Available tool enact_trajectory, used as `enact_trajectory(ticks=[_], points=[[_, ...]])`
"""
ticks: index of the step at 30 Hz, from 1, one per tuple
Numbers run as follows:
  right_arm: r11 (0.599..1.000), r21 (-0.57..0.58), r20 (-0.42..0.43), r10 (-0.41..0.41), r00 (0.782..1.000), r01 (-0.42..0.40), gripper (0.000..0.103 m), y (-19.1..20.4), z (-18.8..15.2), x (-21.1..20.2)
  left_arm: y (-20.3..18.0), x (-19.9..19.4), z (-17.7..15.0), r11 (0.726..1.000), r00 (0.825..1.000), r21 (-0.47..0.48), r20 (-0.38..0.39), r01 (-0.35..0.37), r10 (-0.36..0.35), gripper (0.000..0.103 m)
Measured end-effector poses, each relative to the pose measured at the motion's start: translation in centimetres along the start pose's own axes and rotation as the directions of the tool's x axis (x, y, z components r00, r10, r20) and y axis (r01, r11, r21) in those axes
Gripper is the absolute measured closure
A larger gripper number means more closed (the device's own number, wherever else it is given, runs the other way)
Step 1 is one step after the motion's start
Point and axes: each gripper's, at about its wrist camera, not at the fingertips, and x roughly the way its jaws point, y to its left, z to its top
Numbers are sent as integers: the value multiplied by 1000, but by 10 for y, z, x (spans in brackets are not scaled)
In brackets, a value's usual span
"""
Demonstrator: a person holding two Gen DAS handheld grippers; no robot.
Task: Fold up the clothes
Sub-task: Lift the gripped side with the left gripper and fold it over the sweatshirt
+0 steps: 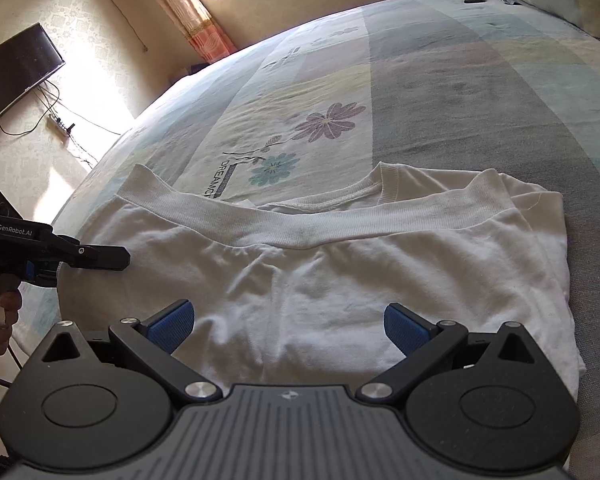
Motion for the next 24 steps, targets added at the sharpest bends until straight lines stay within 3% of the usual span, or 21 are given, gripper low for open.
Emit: enact_trajectory(ticks=[9,24], points=[[999,16,53,36,998,-37,0,-32,6,-26,-51,25,4,1000,999,-2,-22,24,-24,88],[994,101,164,22,986,-38,0,-97,12,-90,-104,116,5,999,989,-17,-137,47,-49,88]])
